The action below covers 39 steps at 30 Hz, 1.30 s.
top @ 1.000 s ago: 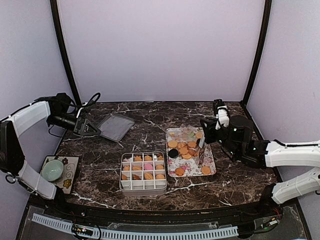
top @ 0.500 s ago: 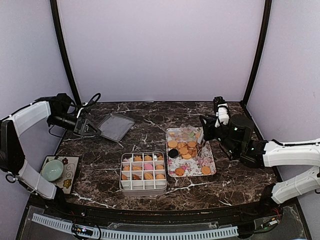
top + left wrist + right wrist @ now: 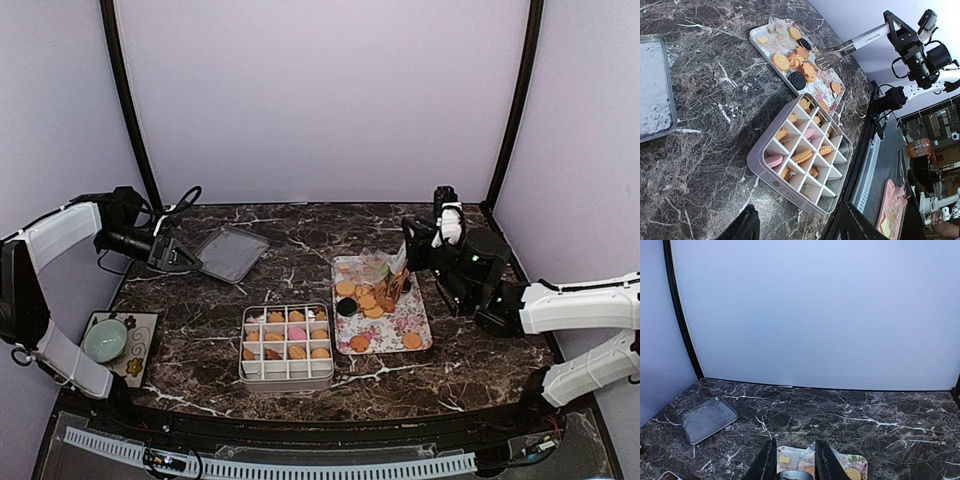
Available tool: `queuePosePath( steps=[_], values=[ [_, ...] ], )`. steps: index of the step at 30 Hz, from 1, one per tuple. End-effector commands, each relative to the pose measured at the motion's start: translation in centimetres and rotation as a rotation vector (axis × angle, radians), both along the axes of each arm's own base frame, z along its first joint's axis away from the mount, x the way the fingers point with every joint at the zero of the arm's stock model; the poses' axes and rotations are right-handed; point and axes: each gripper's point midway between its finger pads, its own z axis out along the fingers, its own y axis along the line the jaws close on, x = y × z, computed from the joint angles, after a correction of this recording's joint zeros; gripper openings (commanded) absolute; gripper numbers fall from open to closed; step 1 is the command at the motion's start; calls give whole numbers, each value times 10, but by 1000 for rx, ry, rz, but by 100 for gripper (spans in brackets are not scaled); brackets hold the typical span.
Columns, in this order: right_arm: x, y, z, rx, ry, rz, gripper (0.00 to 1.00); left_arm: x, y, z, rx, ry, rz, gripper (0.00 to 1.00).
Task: Pack the cookies
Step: Pick up the fake cookies from the plate.
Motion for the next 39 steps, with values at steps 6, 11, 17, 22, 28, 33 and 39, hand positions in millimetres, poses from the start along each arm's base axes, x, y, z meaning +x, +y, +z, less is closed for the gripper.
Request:
queuePosePath(
  steps=[6,11,17,22,28,33,39],
  values=[
    [5,-6,-9,-25,-17,-43,25,-3,0,6,-12,-5,-3,56],
    [6,-5,-31,-52,31,-46,25,-3,0,7,-13,-8,-1,56],
    [5,-9,-39,-60,48,-55,24,-3,1,6,-10,-6,-2,56],
    [8,-7,-41,-85,55,-56,21,-3,0,6,-14,-4,-1,56],
    [11,-13,-52,-132,83,-86,31,-4,0,8,-16,-10,-2,56],
    [11,-26,-58,-123,98,-102,37,-3,0,8,-19,-8,-2,56],
    [12,-29,-55,-123,96,-112,29,-2,-1,10,-23,-9,-1,56]
  ],
)
